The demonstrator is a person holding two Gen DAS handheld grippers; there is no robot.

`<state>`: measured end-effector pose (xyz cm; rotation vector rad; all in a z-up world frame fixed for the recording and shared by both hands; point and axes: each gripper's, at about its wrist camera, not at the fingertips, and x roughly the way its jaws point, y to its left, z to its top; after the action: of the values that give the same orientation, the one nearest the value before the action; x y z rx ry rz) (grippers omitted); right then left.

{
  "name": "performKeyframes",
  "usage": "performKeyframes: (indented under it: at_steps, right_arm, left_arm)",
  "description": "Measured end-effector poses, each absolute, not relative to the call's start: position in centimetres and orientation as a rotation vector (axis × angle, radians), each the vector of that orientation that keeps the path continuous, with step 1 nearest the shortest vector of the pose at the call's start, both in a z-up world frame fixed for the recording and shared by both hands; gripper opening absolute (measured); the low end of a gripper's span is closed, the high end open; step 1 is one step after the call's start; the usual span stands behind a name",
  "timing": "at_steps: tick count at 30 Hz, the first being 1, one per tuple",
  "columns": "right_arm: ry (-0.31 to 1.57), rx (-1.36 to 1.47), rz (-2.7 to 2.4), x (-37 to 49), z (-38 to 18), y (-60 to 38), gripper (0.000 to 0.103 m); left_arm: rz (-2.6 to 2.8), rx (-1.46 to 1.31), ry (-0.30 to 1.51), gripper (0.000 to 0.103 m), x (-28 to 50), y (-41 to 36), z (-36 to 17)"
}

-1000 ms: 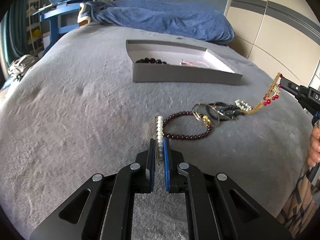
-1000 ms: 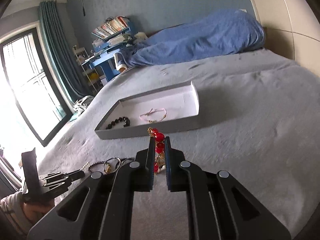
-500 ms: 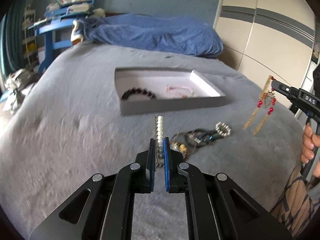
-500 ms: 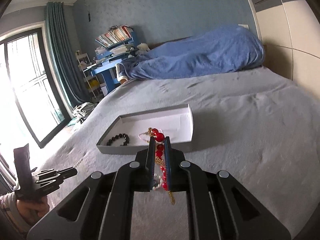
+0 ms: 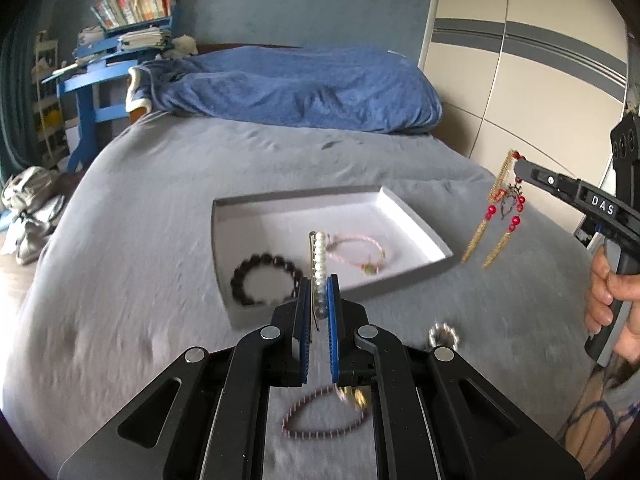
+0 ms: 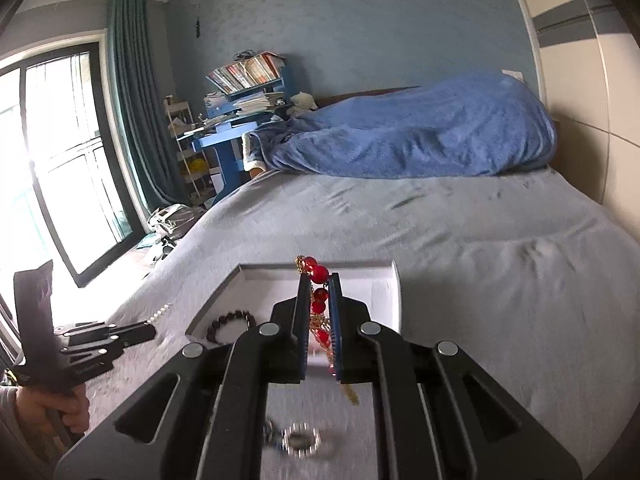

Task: Organize jewelry
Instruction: 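Carry the clip and earring into the grey tray and open both tools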

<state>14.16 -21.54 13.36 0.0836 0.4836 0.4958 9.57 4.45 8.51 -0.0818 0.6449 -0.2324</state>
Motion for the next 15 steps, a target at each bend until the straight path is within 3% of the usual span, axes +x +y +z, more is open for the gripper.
performKeyframes:
  at_steps: [7,15]
  right_arm:
    - [0.488,0.052,0.527,18.2,13.0,-18.8,0.009]
    - [0.571,0.042,0.521,21.2,8.7,-17.5,0.009]
  left_arm:
    - [-0.249,-0.078,0.690,0.008,14.9,3.1,6.8]
    - [-0.253,-0.119,0.748,0.008,19.8,1.9,4.0]
